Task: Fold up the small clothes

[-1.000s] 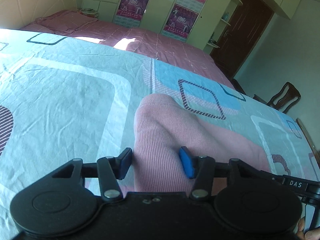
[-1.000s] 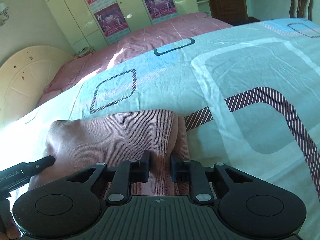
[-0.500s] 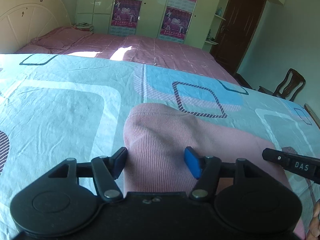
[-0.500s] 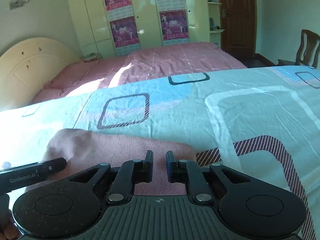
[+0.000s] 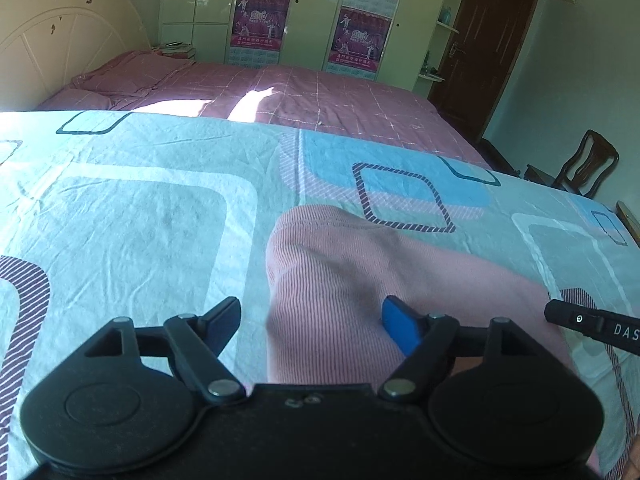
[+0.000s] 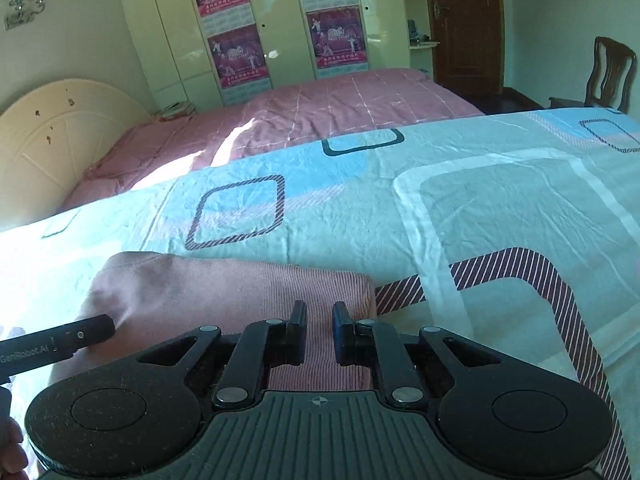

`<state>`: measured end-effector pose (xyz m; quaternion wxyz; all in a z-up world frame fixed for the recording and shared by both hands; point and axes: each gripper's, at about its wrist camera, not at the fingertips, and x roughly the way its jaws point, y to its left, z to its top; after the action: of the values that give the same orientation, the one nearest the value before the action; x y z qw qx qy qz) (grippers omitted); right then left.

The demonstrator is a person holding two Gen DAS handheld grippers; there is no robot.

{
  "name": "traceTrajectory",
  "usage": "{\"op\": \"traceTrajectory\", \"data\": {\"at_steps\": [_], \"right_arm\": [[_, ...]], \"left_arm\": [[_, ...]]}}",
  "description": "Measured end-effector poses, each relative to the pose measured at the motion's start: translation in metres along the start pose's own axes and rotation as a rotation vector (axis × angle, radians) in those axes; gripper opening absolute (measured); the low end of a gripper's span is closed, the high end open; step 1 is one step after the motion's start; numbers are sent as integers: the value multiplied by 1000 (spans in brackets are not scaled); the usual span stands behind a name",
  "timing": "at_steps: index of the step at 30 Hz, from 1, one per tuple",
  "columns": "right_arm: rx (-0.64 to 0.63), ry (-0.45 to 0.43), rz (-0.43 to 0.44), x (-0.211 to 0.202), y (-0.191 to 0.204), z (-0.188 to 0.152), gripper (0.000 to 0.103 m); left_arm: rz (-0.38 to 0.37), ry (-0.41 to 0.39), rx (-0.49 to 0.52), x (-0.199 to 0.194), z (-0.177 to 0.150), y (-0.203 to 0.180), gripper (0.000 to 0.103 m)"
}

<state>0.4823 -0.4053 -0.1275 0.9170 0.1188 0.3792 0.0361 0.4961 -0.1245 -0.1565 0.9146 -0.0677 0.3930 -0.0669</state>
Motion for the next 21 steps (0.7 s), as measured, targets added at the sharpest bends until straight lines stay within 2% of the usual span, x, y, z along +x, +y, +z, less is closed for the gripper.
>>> {"op": "traceTrajectory", "data": {"at_steps": [6, 9, 10, 17, 19, 21], "right_arm": [[-49, 18, 48, -33, 13, -20, 13], [-48, 44, 51, -34, 16, -32, 22], [-48, 54, 45, -33, 16, -36, 27], [-90, 73, -97, -21, 5, -52, 27], [-37, 92, -75, -27, -7, -54, 27], [-13, 72, -54, -45, -12, -58, 27]], "left_arm": [[-11, -3, 57, -32, -15, -11, 77], [-16, 17, 72, -36, -30, -15, 77], [-15, 30, 72, -35, -35, -16, 77], [8, 40, 85, -30, -45, -17, 80], [11, 44, 84, -36, -45, -17, 79], [4, 34, 84, -47, -48, -17, 77]]}}
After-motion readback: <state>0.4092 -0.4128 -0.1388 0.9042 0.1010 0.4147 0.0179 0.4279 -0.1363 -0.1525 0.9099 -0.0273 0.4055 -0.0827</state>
